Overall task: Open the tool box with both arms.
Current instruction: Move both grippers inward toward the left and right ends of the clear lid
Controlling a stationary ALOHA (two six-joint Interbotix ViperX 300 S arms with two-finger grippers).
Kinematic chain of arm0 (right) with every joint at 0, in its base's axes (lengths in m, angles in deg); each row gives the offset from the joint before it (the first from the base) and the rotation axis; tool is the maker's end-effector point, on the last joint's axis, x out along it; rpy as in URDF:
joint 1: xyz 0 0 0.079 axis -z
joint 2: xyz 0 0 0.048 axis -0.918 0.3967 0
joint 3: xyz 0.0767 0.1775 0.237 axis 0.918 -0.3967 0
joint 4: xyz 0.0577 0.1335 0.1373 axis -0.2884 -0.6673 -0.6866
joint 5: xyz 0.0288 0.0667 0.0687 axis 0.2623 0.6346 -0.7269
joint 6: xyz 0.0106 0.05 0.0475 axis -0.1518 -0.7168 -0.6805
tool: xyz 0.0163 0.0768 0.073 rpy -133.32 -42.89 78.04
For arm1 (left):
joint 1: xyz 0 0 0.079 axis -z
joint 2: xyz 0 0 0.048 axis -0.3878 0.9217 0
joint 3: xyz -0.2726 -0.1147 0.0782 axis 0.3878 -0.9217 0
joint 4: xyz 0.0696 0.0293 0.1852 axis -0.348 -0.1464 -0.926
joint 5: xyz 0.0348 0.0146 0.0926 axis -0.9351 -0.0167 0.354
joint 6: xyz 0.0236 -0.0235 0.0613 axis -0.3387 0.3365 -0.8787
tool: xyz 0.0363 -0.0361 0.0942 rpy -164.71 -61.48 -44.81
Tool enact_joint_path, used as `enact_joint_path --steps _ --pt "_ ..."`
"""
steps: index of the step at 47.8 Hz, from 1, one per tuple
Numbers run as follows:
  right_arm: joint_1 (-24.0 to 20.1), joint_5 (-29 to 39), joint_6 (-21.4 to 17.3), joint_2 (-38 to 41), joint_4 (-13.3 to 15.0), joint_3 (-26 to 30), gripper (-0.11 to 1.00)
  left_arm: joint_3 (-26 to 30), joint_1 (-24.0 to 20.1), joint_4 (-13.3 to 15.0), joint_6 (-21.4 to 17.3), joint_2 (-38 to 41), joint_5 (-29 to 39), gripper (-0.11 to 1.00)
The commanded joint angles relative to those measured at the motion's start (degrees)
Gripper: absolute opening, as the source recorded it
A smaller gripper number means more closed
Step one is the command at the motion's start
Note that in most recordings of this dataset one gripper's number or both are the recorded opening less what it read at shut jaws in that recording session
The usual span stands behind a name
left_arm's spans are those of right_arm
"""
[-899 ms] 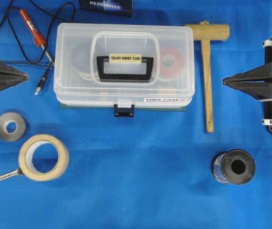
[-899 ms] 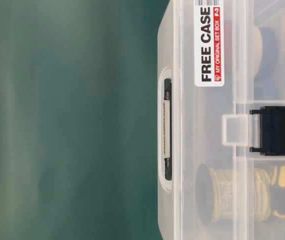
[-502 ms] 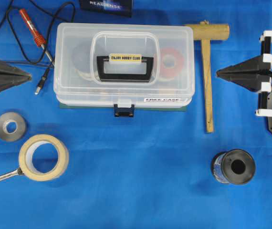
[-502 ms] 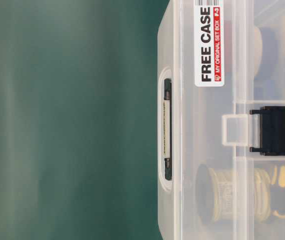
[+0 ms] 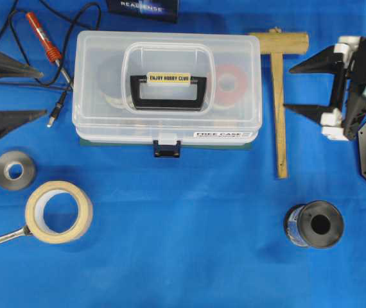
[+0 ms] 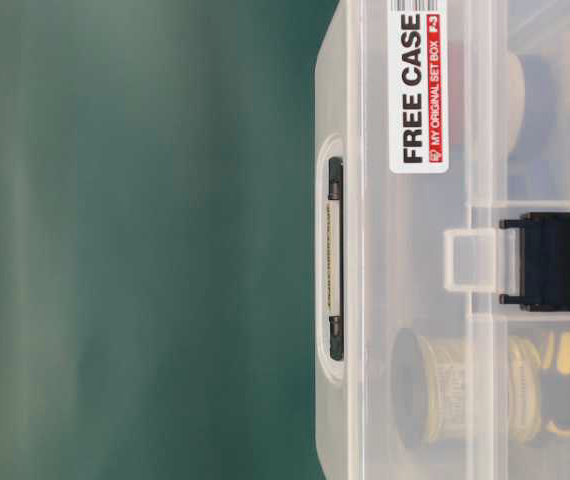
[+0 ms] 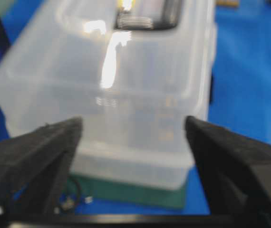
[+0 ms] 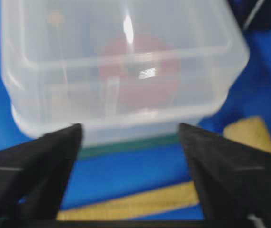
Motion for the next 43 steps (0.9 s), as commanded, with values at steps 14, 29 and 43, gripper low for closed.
enact_joint_path --steps 14,29,43 --pt "1.76 -1.67 -0.09 6.59 0.00 1.14 0.87 0.44 -1.14 0.09 0.00 7.12 -3.16 0.89" --pt "2.46 -7.03 -0.09 12.13 0.00 2.81 0.87 2.02 -4.31 0.09 -0.44 17.40 -11.69 0.89" --pt "2.46 -9.49 -0.09 15.91 0.00 4.39 0.87 6.24 -4.75 0.09 -0.53 26.63 -14.33 0.89"
